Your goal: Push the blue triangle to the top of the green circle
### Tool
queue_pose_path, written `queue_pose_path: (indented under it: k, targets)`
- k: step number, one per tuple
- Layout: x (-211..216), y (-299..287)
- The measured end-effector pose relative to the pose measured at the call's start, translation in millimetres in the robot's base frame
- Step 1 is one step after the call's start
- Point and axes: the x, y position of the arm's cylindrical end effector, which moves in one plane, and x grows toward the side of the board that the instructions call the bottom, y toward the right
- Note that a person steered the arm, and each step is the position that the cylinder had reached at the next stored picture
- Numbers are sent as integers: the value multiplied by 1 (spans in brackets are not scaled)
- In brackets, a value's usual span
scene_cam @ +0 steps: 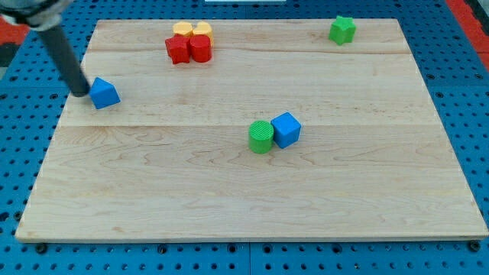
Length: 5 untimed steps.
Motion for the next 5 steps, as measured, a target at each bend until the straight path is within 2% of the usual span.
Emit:
queue_pose_path:
  k: [2,3,4,5]
  targets:
    - [31,210]
    - [16,204]
    - [-42,235]
    - [-43,368]
